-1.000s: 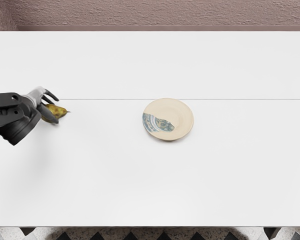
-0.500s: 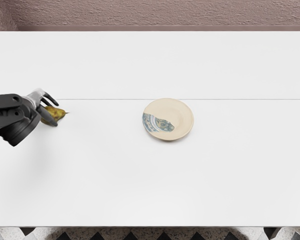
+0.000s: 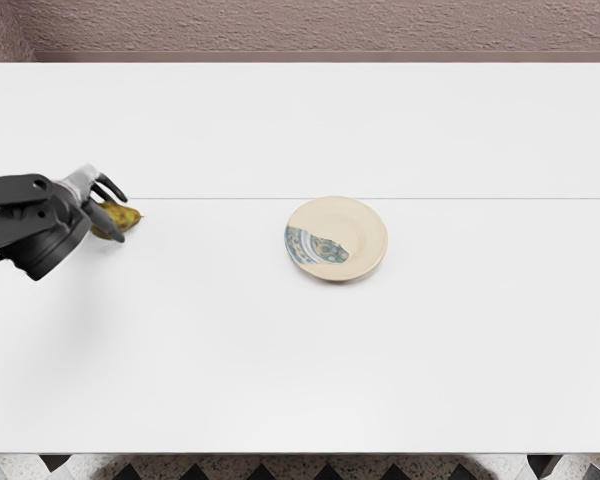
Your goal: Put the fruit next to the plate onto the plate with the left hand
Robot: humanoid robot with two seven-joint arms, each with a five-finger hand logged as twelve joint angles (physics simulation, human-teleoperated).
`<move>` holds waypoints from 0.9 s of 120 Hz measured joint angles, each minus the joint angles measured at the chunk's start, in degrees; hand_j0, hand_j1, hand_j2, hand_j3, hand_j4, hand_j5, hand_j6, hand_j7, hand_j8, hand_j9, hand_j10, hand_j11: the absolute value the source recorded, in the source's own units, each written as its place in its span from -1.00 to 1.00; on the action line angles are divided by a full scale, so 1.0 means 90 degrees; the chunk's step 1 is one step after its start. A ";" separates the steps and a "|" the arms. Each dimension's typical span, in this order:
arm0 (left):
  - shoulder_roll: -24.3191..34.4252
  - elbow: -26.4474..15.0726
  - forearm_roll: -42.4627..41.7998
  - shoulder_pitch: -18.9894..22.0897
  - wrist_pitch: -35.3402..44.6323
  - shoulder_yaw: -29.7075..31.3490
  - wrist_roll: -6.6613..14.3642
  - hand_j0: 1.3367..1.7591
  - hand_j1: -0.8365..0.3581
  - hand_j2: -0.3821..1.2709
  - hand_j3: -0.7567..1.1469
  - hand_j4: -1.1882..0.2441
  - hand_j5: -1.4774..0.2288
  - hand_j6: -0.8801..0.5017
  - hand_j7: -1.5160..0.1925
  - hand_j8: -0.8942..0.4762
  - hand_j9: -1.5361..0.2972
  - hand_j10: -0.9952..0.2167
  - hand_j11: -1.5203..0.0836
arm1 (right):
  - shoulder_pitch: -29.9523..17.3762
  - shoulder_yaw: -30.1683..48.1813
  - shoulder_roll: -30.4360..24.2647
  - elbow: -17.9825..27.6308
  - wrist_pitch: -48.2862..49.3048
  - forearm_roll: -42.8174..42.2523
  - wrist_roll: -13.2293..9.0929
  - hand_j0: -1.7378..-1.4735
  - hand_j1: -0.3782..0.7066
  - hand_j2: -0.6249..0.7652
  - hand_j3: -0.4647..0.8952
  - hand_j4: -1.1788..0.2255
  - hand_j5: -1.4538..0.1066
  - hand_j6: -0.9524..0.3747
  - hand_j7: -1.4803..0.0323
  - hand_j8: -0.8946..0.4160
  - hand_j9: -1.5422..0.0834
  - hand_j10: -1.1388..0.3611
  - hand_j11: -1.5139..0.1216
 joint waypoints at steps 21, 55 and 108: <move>-0.0010 -0.0001 -0.0006 -0.0177 -0.0004 -0.0020 -0.0006 0.51 0.03 -0.20 -0.20 -0.20 -0.27 -0.36 -0.18 -0.29 -0.23 -0.34 -0.15 | 0.0000 0.0000 0.0000 0.0000 0.0000 -0.0003 0.0000 -0.40 -0.95 -0.10 -0.32 0.68 0.86 0.43 0.96 0.36 0.90 0.52 0.85; -0.0197 -0.0001 -0.0011 -0.0375 -0.0040 -0.0293 -0.0022 0.51 -0.01 -0.15 -0.20 -0.19 -0.28 -0.34 -0.18 -0.27 -0.23 -0.33 -0.15 | 0.0000 0.0000 0.0000 0.0000 -0.0001 -0.0004 0.0000 -0.40 -0.95 -0.10 -0.32 0.68 0.86 0.43 0.96 0.36 0.90 0.52 0.85; -0.0634 0.0062 -0.0007 -0.0379 -0.0073 -0.0998 -0.0050 0.51 0.01 -0.14 -0.20 -0.19 -0.28 -0.35 -0.18 -0.29 -0.23 -0.34 -0.15 | 0.0000 0.0000 0.0000 0.0000 -0.0001 -0.0002 0.0000 -0.40 -0.95 -0.10 -0.32 0.68 0.86 0.43 0.96 0.36 0.90 0.52 0.85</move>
